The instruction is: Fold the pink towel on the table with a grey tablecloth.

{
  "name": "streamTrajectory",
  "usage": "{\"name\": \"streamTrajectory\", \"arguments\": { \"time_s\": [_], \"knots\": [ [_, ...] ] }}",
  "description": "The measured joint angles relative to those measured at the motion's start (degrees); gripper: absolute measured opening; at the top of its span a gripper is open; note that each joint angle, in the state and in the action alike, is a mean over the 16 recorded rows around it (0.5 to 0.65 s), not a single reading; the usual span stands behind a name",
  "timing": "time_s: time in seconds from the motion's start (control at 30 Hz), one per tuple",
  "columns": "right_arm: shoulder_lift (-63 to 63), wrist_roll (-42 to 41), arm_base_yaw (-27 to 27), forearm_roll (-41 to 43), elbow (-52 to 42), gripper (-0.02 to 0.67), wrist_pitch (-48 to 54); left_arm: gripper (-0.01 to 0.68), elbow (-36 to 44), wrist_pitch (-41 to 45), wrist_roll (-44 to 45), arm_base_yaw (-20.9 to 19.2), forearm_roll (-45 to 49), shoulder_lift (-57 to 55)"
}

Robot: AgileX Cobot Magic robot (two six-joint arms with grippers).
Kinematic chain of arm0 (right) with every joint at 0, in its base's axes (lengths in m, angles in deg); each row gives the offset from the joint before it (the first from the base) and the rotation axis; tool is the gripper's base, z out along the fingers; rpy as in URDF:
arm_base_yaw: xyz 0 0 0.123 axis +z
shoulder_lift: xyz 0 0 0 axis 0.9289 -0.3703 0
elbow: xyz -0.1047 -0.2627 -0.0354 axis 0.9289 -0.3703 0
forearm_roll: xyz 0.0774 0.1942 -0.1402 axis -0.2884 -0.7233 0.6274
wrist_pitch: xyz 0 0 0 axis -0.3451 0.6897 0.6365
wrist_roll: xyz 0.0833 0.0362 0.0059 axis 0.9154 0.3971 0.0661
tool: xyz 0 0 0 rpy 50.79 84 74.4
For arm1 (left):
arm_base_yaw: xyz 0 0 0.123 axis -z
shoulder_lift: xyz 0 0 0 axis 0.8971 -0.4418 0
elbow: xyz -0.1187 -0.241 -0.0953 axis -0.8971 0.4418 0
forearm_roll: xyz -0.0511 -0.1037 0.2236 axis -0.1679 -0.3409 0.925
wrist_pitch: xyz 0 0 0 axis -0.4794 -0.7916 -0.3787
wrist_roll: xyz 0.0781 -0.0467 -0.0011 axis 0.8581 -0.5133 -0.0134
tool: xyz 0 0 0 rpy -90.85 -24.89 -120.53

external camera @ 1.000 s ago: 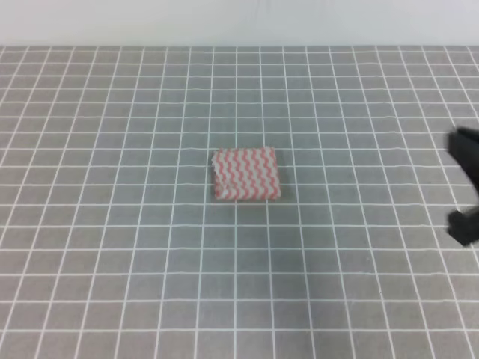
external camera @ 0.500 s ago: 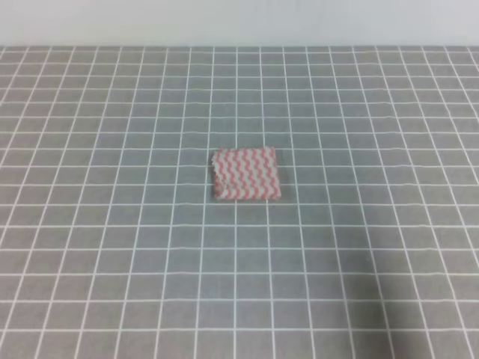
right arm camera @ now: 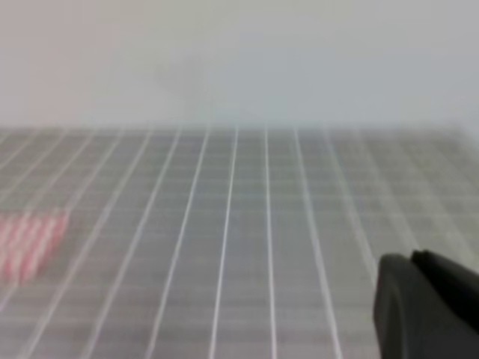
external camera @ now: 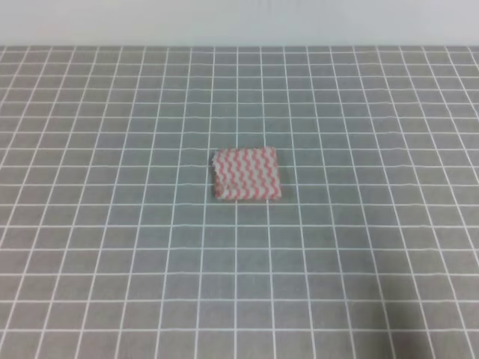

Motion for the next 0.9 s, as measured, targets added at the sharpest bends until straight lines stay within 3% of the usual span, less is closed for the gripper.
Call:
{"name": "streamTrajectory", "arguments": {
  "time_s": [0.33, 0.6, 0.9],
  "knots": [
    [7.1, 61.0, 1.8, 54.1, -4.9, -0.016, 0.5, -0.001, 0.0, 0.1, 0.0, 0.0, 0.0, -0.1],
    [9.8, 70.5, 6.9, 61.3, -8.5, -0.017, -5.2, -0.001, 0.0, 0.1, 0.0, 0.0, 0.0, 0.0],
    [10.1, 74.2, 10.4, 67.3, -8.9, -0.017, -0.9, -0.001, 0.0, 0.3, 0.0, 0.0, 0.0, 0.2]
  ]
}}
